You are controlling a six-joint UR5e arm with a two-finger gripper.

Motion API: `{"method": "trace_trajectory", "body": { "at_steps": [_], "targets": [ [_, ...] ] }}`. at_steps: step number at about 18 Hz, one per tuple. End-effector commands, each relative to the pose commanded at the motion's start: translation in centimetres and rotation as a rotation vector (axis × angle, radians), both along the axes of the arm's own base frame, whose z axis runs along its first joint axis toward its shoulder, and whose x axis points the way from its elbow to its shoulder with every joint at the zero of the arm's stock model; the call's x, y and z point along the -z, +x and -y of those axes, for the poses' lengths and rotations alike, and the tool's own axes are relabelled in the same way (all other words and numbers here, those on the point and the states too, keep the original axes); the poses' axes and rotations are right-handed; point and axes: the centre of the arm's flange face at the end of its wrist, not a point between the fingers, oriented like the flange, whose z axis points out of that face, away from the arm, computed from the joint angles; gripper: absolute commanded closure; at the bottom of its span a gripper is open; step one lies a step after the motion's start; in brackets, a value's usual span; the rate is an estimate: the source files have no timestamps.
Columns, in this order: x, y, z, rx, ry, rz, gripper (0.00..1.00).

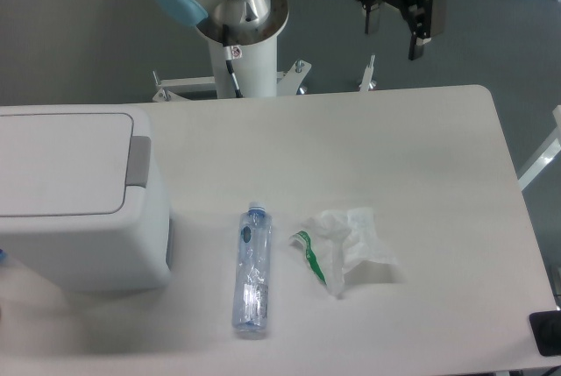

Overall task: Open the trash can
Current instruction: 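Move the open gripper over to the white trash can lid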

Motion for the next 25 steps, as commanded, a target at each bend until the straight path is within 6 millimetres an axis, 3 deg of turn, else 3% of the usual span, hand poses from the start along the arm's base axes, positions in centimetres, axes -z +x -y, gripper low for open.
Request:
{"method": "trace_trajectory", "body": {
  "at_steps": [6,11,20,25],
  "targets": [
    [0.2,0.3,-0.5,-0.028,0.018,-0.005,0.00],
    [0.3,1.9,-3.9,-0.179,0.111,0.076,0.00],
    [1.2,6.3,-15.0,-0.448,0.333,0.286,0.00],
    [1.7,8.3,-21.2,-0.539,0.349,0.389,0.00]
  ]
}}
